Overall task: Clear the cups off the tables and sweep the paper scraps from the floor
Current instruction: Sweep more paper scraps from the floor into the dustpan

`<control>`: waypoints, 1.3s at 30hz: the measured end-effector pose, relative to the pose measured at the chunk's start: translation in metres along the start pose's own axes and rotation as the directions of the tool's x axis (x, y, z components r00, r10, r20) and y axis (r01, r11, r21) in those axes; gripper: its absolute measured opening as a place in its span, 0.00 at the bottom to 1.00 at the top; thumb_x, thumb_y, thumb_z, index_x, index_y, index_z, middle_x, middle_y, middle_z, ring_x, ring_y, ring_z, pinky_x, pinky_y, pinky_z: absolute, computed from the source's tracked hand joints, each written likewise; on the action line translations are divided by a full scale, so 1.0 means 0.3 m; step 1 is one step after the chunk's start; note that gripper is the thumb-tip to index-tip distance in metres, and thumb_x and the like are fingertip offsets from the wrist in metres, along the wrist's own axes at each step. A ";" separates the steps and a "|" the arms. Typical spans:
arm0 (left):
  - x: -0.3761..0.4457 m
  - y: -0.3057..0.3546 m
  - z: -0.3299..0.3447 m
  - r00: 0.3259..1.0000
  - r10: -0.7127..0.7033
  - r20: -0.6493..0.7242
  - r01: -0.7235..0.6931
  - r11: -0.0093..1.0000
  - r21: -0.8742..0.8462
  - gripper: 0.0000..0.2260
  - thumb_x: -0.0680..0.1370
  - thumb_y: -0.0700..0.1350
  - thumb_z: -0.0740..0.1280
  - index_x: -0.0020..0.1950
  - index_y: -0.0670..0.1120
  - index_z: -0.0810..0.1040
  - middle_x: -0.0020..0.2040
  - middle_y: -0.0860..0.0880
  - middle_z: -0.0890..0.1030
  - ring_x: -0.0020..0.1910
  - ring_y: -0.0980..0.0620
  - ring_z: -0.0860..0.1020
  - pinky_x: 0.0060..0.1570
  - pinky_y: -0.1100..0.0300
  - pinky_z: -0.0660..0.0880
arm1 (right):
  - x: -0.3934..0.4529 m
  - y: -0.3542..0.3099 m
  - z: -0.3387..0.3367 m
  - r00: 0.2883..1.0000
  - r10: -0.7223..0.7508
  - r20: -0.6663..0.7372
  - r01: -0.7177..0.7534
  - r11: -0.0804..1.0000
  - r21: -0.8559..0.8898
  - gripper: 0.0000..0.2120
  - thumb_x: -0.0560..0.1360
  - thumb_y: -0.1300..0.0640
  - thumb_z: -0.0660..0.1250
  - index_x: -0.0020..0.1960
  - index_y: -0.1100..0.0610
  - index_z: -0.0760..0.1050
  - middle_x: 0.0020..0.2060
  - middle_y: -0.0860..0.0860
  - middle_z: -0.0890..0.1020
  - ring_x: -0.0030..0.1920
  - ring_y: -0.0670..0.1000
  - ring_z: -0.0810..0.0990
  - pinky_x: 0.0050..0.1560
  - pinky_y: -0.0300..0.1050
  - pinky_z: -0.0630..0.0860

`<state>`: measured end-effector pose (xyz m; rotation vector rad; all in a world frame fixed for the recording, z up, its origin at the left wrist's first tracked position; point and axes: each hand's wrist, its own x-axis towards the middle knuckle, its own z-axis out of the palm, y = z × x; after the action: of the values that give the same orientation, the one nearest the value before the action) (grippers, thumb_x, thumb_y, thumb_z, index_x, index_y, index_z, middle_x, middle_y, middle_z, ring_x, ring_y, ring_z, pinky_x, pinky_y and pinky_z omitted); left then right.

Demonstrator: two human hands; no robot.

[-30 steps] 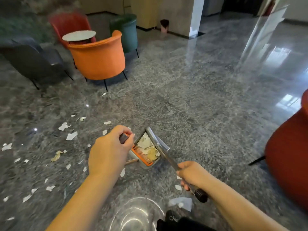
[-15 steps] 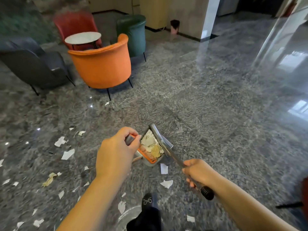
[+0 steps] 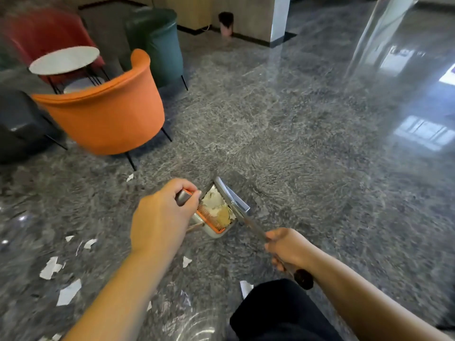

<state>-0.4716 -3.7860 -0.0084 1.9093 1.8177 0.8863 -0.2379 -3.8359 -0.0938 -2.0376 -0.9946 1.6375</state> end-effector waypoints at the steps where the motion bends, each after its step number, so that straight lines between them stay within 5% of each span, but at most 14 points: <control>1: 0.065 0.003 0.026 1.000 0.002 0.008 -0.002 1.000 -0.004 0.02 0.75 0.57 0.68 0.43 0.62 0.76 0.34 0.63 0.79 0.34 0.60 0.76 0.27 0.55 0.74 | 0.051 -0.034 -0.031 1.000 -0.008 -0.004 0.008 1.000 0.000 0.12 0.77 0.64 0.61 0.59 0.62 0.75 0.27 0.53 0.75 0.24 0.51 0.72 0.25 0.42 0.69; 4: 0.281 0.019 0.123 0.999 0.019 0.026 -0.019 1.000 -0.003 0.02 0.75 0.57 0.68 0.45 0.62 0.76 0.34 0.63 0.79 0.35 0.60 0.76 0.25 0.55 0.72 | 0.223 -0.143 -0.132 1.000 -0.004 -0.015 0.004 1.000 -0.028 0.05 0.77 0.64 0.61 0.50 0.61 0.76 0.20 0.50 0.74 0.21 0.50 0.72 0.22 0.38 0.67; 9: 0.674 0.103 0.331 0.999 0.028 0.026 -0.028 1.000 0.007 0.04 0.75 0.57 0.69 0.41 0.63 0.75 0.34 0.65 0.78 0.31 0.60 0.76 0.26 0.58 0.69 | 0.534 -0.371 -0.376 1.000 0.000 0.017 0.002 0.993 -0.120 0.13 0.77 0.63 0.61 0.60 0.62 0.74 0.24 0.51 0.76 0.20 0.47 0.73 0.21 0.34 0.67; 11: 0.831 0.150 0.414 1.000 0.016 0.025 -0.017 1.000 0.011 0.04 0.75 0.56 0.69 0.41 0.61 0.76 0.33 0.65 0.78 0.30 0.60 0.75 0.26 0.59 0.69 | 0.648 -0.478 -0.490 1.000 0.007 0.022 -0.003 0.988 -0.153 0.08 0.77 0.63 0.61 0.55 0.59 0.75 0.29 0.52 0.76 0.23 0.47 0.74 0.24 0.37 0.70; 14: 1.046 0.217 0.508 1.000 -0.018 0.022 0.018 1.000 0.024 0.04 0.75 0.56 0.69 0.42 0.62 0.76 0.33 0.63 0.78 0.29 0.59 0.75 0.26 0.59 0.66 | 0.778 -0.639 -0.641 0.998 0.030 0.048 -0.025 0.995 -0.097 0.06 0.78 0.66 0.59 0.45 0.61 0.73 0.24 0.54 0.73 0.16 0.46 0.71 0.19 0.34 0.64; 19: 1.375 0.288 0.627 1.000 -0.018 0.009 0.018 1.000 -0.005 0.03 0.74 0.55 0.69 0.42 0.60 0.77 0.34 0.59 0.80 0.36 0.54 0.78 0.35 0.51 0.76 | 1.007 -0.846 -0.837 0.999 0.048 0.022 -0.045 0.991 -0.123 0.13 0.76 0.66 0.57 0.57 0.64 0.76 0.21 0.52 0.74 0.18 0.48 0.71 0.18 0.32 0.63; 26: 1.923 0.307 0.808 1.000 -0.002 0.006 0.002 1.000 -0.027 0.07 0.75 0.52 0.70 0.38 0.59 0.76 0.34 0.59 0.80 0.34 0.58 0.77 0.34 0.54 0.74 | 1.422 -1.167 -1.039 0.999 0.034 -0.002 -0.034 0.996 -0.087 0.14 0.76 0.66 0.58 0.59 0.66 0.75 0.24 0.53 0.74 0.17 0.48 0.71 0.19 0.32 0.64; 35: 2.735 0.373 1.026 0.998 0.041 0.047 -0.040 0.999 -0.024 0.03 0.74 0.53 0.70 0.41 0.59 0.77 0.35 0.58 0.81 0.37 0.53 0.79 0.38 0.51 0.77 | 1.936 -1.666 -1.309 0.999 0.042 -0.018 -0.040 0.996 0.081 0.12 0.75 0.69 0.55 0.53 0.68 0.75 0.28 0.56 0.70 0.14 0.46 0.67 0.18 0.30 0.62; 39: 3.039 0.439 1.154 0.993 0.105 0.046 -0.106 0.994 0.024 0.03 0.73 0.56 0.69 0.43 0.61 0.76 0.34 0.60 0.80 0.35 0.58 0.77 0.36 0.54 0.76 | 2.148 -1.839 -1.467 0.999 0.032 -0.038 -0.029 0.998 0.055 0.11 0.74 0.69 0.56 0.50 0.65 0.75 0.27 0.56 0.71 0.16 0.47 0.68 0.18 0.31 0.62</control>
<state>-0.1670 -2.8502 -0.0033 2.0413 1.7247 0.8498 0.0684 -2.9310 -0.0697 -2.0501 -0.9001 1.6163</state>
